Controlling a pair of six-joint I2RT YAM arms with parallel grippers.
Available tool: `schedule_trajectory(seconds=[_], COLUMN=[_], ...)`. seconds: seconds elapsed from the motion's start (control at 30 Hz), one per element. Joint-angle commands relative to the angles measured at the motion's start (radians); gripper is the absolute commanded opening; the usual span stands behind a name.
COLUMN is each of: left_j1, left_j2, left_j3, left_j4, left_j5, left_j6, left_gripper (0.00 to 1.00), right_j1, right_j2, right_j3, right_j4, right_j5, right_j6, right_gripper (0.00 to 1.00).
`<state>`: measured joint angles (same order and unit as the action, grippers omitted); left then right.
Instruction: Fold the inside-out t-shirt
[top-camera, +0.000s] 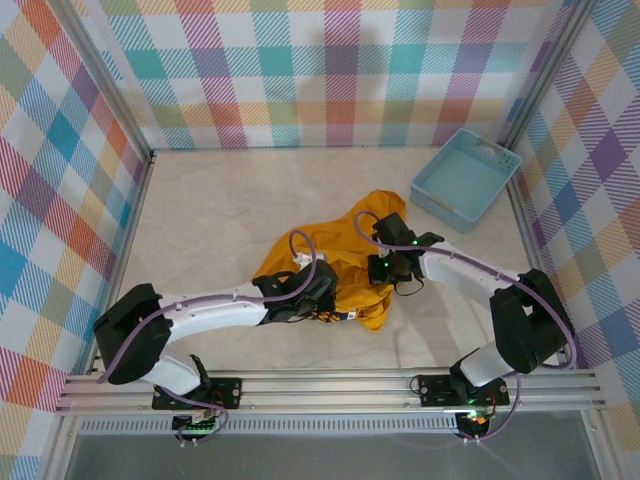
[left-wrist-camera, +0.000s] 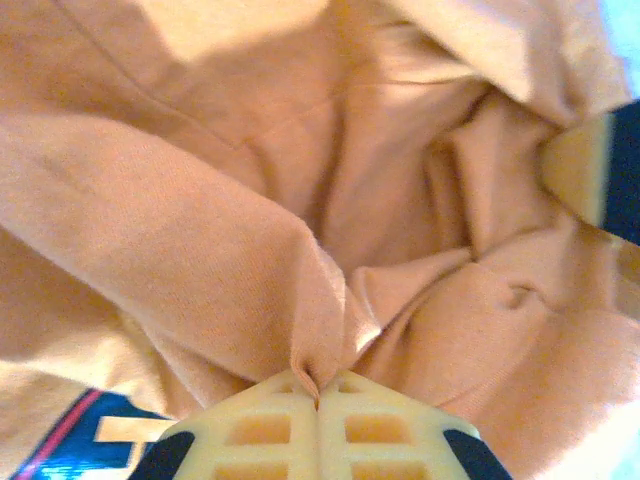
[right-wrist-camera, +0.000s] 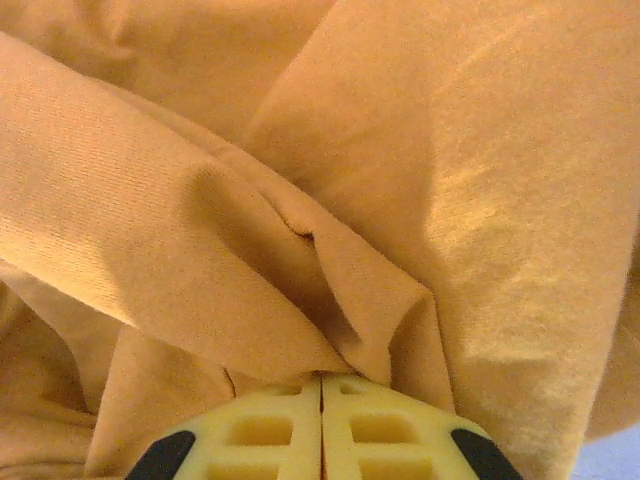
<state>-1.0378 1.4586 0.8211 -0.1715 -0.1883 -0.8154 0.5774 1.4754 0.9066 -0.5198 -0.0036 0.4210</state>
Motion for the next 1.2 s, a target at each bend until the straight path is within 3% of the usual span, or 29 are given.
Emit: schedule_trajectory(seconds=[0.0, 0.17, 0.37, 0.7, 0.83, 0.97, 1.07, 1.17], left_j1=[-0.013, -0.059, -0.093, -0.102, -0.102, -0.102, -0.102, -0.102], left_j2=[-0.023, -0.042, -0.036, -0.01, 0.026, 0.042, 0.033, 0.041], left_j3=[-0.056, -0.083, -0.128, -0.163, -0.156, -0.156, -0.172, -0.187], left_j4=[0.101, 0.153, 0.214, 0.239, 0.243, 0.229, 0.191, 0.166], left_j5=[-0.029, -0.062, -0.059, -0.043, -0.014, 0.006, 0.001, 0.005], left_j6=[0.001, 0.024, 0.003, -0.027, -0.019, -0.017, -0.018, -0.023], left_gripper=[0.03, 0.0, 0.0, 0.0, 0.0, 0.0, 0.02, 0.06], right_j1=[0.013, 0.071, 0.166, 0.177, 0.177, 0.177, 0.171, 0.167], right_j2=[-0.118, -0.203, -0.072, 0.109, 0.142, 0.154, 0.096, -0.01], right_j3=[-0.01, 0.08, 0.141, 0.155, 0.158, 0.161, 0.142, 0.088], right_j4=[-0.035, -0.155, -0.154, -0.159, -0.183, -0.201, -0.201, -0.15], right_j5=[0.004, 0.026, -0.064, 0.013, 0.064, 0.161, 0.25, 0.246], right_j6=[-0.049, -0.091, -0.033, -0.015, -0.023, -0.004, 0.027, 0.024], right_gripper=[0.14, 0.26, 0.29, 0.35, 0.31, 0.01, 0.0, 0.0])
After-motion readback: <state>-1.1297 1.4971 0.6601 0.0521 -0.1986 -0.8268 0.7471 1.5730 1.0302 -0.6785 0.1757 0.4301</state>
